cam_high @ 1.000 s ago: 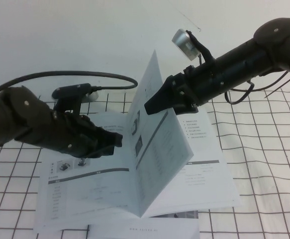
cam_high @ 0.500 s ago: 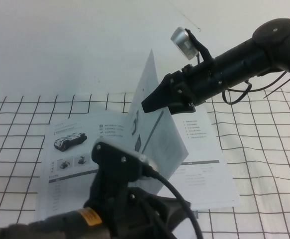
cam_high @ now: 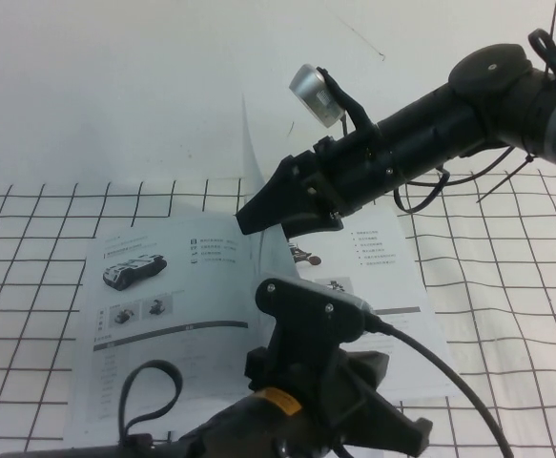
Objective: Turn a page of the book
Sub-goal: Open the closed book
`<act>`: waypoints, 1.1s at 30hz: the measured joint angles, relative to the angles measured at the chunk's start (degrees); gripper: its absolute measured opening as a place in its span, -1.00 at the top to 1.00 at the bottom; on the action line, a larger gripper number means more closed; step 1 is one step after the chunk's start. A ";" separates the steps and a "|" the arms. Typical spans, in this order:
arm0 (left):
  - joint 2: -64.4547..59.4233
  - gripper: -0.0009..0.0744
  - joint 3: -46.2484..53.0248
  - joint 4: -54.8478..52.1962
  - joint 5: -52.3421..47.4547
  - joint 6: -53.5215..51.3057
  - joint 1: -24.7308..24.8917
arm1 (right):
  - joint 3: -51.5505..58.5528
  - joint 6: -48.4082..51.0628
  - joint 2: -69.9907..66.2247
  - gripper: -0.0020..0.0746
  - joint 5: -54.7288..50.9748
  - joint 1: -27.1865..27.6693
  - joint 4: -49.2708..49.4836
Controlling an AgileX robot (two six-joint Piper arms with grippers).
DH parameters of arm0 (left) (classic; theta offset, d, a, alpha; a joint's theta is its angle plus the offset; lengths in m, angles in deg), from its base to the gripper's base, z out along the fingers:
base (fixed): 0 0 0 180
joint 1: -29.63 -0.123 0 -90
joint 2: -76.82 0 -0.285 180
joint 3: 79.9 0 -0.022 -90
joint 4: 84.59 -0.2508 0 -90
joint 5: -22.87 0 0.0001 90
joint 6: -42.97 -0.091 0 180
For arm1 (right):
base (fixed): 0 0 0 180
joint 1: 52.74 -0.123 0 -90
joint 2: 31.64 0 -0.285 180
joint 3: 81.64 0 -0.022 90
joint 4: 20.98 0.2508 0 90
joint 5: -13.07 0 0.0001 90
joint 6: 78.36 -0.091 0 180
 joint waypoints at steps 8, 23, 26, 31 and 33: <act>-3.35 0.98 -0.12 20.78 10.08 -15.94 -0.90 | 0.00 0.40 2.55 -0.26 0.00 0.00 0.00; -3.35 0.98 0.02 42.37 12.43 -27.90 -4.24 | -7.80 1.57 6.13 0.16 -1.03 0.00 -19.67; -3.35 0.98 1.04 42.53 12.65 -27.51 -4.24 | -7.80 -0.52 6.13 0.40 -1.39 0.00 -28.95; -3.35 0.98 2.77 42.67 13.33 -25.36 -4.24 | -7.80 -3.19 6.00 0.76 -1.50 0.00 -38.71; -3.35 0.98 3.46 42.65 13.43 -23.87 -4.24 | -7.24 -3.47 5.57 0.87 -1.50 0.00 -39.39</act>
